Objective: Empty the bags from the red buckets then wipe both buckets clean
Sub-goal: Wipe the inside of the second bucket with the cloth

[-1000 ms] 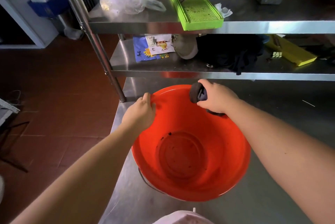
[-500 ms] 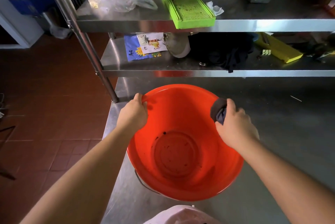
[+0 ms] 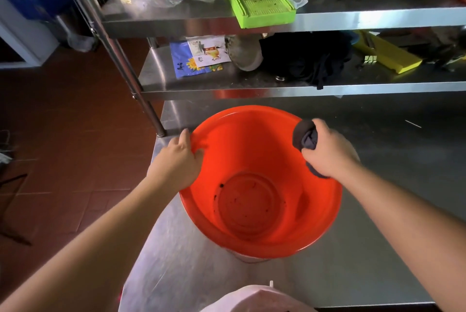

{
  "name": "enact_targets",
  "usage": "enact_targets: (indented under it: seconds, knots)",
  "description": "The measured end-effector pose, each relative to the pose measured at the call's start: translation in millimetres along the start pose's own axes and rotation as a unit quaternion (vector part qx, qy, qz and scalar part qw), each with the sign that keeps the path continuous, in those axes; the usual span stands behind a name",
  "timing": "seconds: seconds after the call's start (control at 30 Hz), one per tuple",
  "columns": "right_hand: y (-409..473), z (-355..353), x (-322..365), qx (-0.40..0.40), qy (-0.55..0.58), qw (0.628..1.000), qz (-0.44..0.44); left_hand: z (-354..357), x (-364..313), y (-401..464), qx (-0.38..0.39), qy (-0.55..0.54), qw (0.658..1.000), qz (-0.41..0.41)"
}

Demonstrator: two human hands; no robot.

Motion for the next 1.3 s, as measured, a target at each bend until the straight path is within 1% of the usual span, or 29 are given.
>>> enact_targets:
  seconds: [0.07,0.13,0.2,0.27,0.4,0.5,0.57,0.67,0.73,0.83,0.97,1.07,1.1,1.13,1.23,1.3]
  knots:
    - [17,-2,19,0.012,-0.007,0.998,-0.054,-4,-21,-1,0.012,0.005,0.995,0.096]
    - [31,-2,38,0.021,-0.023,0.994,-0.101,-1,-41,0,0.027,0.030,0.983,0.181]
    - [40,-2,51,0.024,-0.045,0.991,-0.126,7,-48,0,0.039,0.061,0.974,0.214]
    - [45,-2,55,0.019,-0.051,0.990,-0.130,11,-44,0,0.035,0.064,0.977,0.199]
    - [31,-1,49,-0.002,-0.062,0.991,-0.114,12,-41,-3,0.002,0.069,0.981,0.181]
    - [1,-1,28,-0.022,-0.068,0.996,-0.049,13,-41,-4,0.002,0.066,0.984,0.167]
    - [-30,0,9,-0.017,-0.056,0.998,0.010,13,-43,-5,0.005,0.061,0.985,0.159]
    - [-81,5,-8,-0.015,-0.073,0.994,0.074,14,-45,-5,0.000,0.056,0.987,0.153]
    - [-104,11,-12,-0.014,-0.051,0.993,0.103,13,-45,-6,-0.005,0.052,0.987,0.153]
    - [-100,12,-14,-0.023,-0.007,0.993,0.113,11,-47,-8,-0.006,0.041,0.988,0.146]
    - [-59,5,-16,-0.023,-0.034,0.996,0.076,9,-46,-25,-0.012,0.021,0.995,0.095]
    - [-22,-2,-15,-0.006,-0.046,0.999,0.017,-2,-50,-41,-0.067,0.085,0.987,0.121]
    - [-10,-4,-14,0.002,-0.047,0.999,-0.005,-6,-52,-40,-0.077,0.088,0.984,0.137]
    - [0,-7,-10,0.009,-0.048,0.998,-0.029,-9,-53,-36,-0.070,0.080,0.983,0.153]
    - [22,-12,9,0.019,-0.074,0.991,-0.108,1,-64,-21,0.010,0.063,0.976,0.209]
    - [29,-11,17,0.016,-0.092,0.987,-0.128,13,-66,-20,0.055,0.040,0.974,0.218]
Point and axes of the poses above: each hand's wrist, its own y-axis towards the middle knuckle, its own z-axis out of the palm, x = y × z, the point moved 9 cm from there along y, towards the middle knuckle, and after that the axes turned 8 degrees about -y, right-handed, at the moved point
